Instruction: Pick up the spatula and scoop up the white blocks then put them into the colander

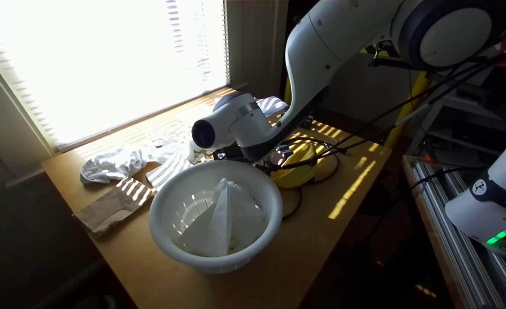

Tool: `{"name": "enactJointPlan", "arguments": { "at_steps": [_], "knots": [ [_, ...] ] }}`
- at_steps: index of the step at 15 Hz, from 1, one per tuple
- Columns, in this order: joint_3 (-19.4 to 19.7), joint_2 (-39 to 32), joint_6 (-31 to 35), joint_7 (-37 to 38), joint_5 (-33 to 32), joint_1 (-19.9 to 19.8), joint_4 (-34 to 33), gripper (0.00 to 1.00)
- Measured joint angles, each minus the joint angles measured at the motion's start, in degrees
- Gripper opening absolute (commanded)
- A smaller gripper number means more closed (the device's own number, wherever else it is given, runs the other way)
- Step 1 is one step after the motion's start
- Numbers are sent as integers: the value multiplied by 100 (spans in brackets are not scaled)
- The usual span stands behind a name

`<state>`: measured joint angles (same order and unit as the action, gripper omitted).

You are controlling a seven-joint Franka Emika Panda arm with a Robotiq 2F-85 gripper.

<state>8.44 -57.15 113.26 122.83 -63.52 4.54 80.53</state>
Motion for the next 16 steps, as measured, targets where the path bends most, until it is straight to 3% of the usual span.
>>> {"name": "enactJointPlan", "arguments": {
  "at_steps": [6,16],
  "knots": [
    [0,20,14,-319,721,-533,-319,6],
    [40,538,241,-583,724,-410,-822,6]
  ]
}}
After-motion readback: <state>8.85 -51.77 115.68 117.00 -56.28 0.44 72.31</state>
